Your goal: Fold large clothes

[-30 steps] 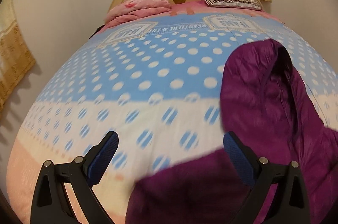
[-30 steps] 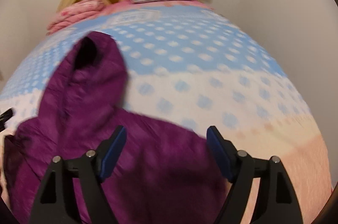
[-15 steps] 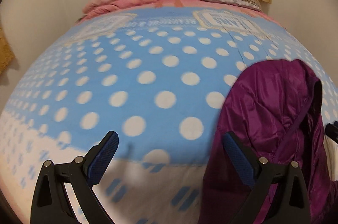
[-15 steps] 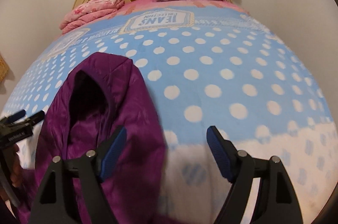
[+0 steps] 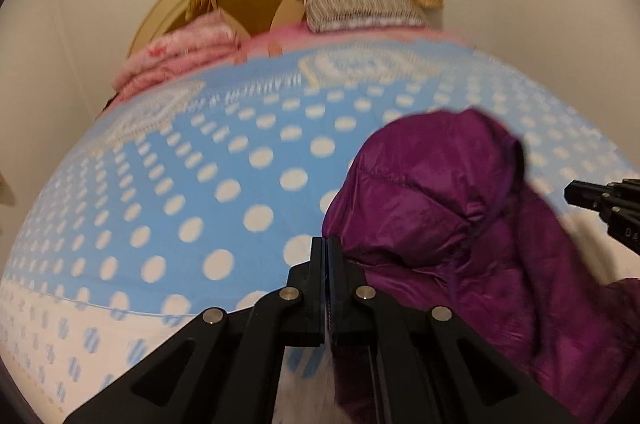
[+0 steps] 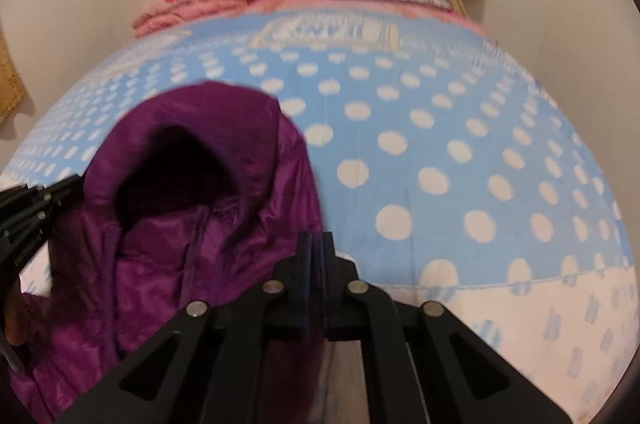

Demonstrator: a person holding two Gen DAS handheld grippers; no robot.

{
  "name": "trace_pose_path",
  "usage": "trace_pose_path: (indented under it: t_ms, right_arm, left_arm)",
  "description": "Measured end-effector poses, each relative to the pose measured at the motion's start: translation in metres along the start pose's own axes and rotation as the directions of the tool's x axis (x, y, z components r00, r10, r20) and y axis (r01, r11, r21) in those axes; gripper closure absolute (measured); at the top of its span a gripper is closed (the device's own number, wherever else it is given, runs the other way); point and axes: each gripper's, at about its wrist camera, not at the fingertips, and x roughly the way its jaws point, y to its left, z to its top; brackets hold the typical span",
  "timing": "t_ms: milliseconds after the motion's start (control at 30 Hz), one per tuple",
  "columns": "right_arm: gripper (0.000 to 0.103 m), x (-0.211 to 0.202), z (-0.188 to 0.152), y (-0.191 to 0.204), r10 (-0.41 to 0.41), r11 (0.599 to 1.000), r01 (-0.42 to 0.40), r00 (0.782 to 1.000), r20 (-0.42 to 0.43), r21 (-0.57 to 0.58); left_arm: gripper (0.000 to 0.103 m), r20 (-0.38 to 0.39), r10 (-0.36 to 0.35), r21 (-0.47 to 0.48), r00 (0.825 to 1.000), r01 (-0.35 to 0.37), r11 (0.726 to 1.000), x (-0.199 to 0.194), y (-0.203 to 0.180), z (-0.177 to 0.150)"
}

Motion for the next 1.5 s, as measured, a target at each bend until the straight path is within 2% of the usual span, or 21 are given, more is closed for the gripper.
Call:
trace_pose_path:
  t_ms: [100, 233, 267, 300, 333, 367, 433, 500, 633, 700, 733, 767, 800, 833, 933, 967, 1100, 1233, 1367, 1400, 1500]
  right_arm:
    - [0.099, -0.028, -0.007, 0.000, 0.008, 1.000, -0.008, 0.999, 0.042, -0.003]
    - [0.097, -0.031, -0.009, 0.008, 0.068, 0.998, -0.067, 0.997, -0.029, 0.013]
    - [0.082, -0.031, -0.007, 0.008, 0.068, 0.997, -0.068, 0.997, -0.027, 0.021]
    - [0.065, -0.031, -0.006, 0.009, 0.055, 0.998, -0.054, 0.998, -0.029, 0.029]
    - [0.026, -0.029, -0.005, 0.008, 0.046, 0.998, -0.045, 0.998, -0.032, 0.037]
    - [0.024, -0.026, -0.004, 0.009, 0.025, 0.999, -0.024, 0.999, -0.030, 0.032]
    - [0.035, -0.016, 0.003, 0.009, 0.015, 1.000, -0.016, 0.999, -0.037, -0.009]
    - [0.036, 0.001, 0.008, 0.009, 0.010, 1.000, -0.010, 0.999, -0.047, -0.007]
    - [0.036, 0.036, 0.018, 0.009, -0.002, 1.000, 0.002, 0.999, -0.053, 0.002]
    - [0.038, 0.057, 0.019, 0.008, -0.010, 1.000, 0.011, 0.996, -0.089, 0.005]
    - [0.054, 0.066, 0.019, 0.007, 0.007, 1.000, -0.006, 0.993, -0.114, 0.007]
    - [0.083, 0.071, 0.017, 0.007, 0.017, 1.000, -0.017, 0.992, -0.127, 0.002]
    - [0.095, 0.074, 0.016, 0.008, 0.036, 0.999, -0.036, 0.990, -0.136, -0.001]
    - [0.096, 0.073, 0.015, 0.009, 0.045, 0.999, -0.047, 0.990, -0.136, -0.006]
    - [0.099, 0.049, 0.014, 0.010, 0.039, 0.999, -0.041, 0.997, -0.064, -0.028]
    - [0.099, 0.037, 0.015, 0.008, 0.045, 0.999, -0.046, 0.998, -0.036, -0.019]
    - [0.099, -0.013, 0.011, 0.011, 0.036, 0.998, -0.033, 0.998, 0.055, -0.051]
    - [0.100, -0.071, -0.003, 0.013, 0.044, 0.997, -0.035, 0.991, 0.129, -0.075]
    - [0.100, -0.130, -0.028, 0.016, 0.068, 0.995, -0.052, 0.978, 0.199, -0.080]
    - [0.100, -0.137, -0.031, 0.018, 0.073, 0.995, -0.058, 0.975, 0.208, -0.079]
    - [0.100, -0.177, -0.069, 0.017, 0.092, 0.995, -0.077, 0.964, 0.248, -0.069]
  left_arm:
    - [0.103, 0.042, -0.004, 0.028, 0.999, 0.003, 1.000, -0.035, -0.002, -0.003]
    - [0.103, 0.025, 0.054, 0.081, 0.998, -0.056, 0.995, -0.035, -0.010, -0.001]
    - [0.103, 0.006, 0.088, 0.074, 0.996, -0.088, 0.993, -0.026, -0.011, 0.000]
    - [0.103, -0.016, 0.090, 0.052, 0.996, -0.089, 0.995, -0.018, -0.008, 0.001]
    - [0.102, -0.041, 0.099, 0.031, 0.994, -0.098, 0.995, -0.010, -0.006, 0.000]
    - [0.102, -0.071, 0.126, 0.010, 0.990, -0.125, 0.992, 0.005, -0.002, -0.001]
    - [0.102, -0.106, 0.122, -0.020, 0.987, -0.125, 0.992, 0.022, 0.003, -0.005]
    - [0.101, -0.158, 0.137, -0.015, 0.978, -0.141, 0.990, 0.045, 0.006, -0.009]
    - [0.100, -0.246, 0.092, -0.042, 0.965, -0.106, 0.993, 0.081, 0.014, -0.013]
    - [0.099, -0.234, 0.088, -0.048, 0.968, -0.102, 0.994, 0.087, 0.015, -0.013]
    - [0.099, -0.227, 0.085, -0.051, 0.970, -0.099, 0.994, 0.087, 0.014, -0.013]
    - [0.099, -0.221, 0.069, -0.049, 0.973, -0.082, 0.995, 0.087, 0.012, -0.012]
    - [0.100, -0.205, 0.037, -0.043, 0.978, -0.047, 0.998, 0.083, 0.010, -0.013]
    - [0.103, -0.187, 0.024, -0.032, 0.982, -0.030, 0.999, 0.081, 0.009, -0.012]
    - [0.103, -0.097, 0.078, 0.035, 0.992, -0.075, 0.997, 0.059, -0.004, -0.006]
    - [0.103, -0.070, 0.074, 0.039, 0.995, -0.072, 0.997, 0.047, -0.006, -0.003]
    - [0.103, 0.015, 0.062, 0.058, 0.998, -0.063, 0.996, 0.000, -0.012, 0.005]
    - [0.103, 0.101, 0.055, 0.100, 0.993, -0.065, 0.993, -0.055, -0.019, 0.005]
    - [0.103, 0.203, 0.009, 0.121, 0.979, -0.035, 0.992, -0.127, -0.019, -0.018]
    - [0.103, 0.220, -0.007, 0.124, 0.975, -0.021, 0.992, -0.144, -0.018, -0.028]
    - [0.103, 0.253, -0.031, 0.133, 0.967, -0.003, 0.991, -0.188, -0.021, -0.074]
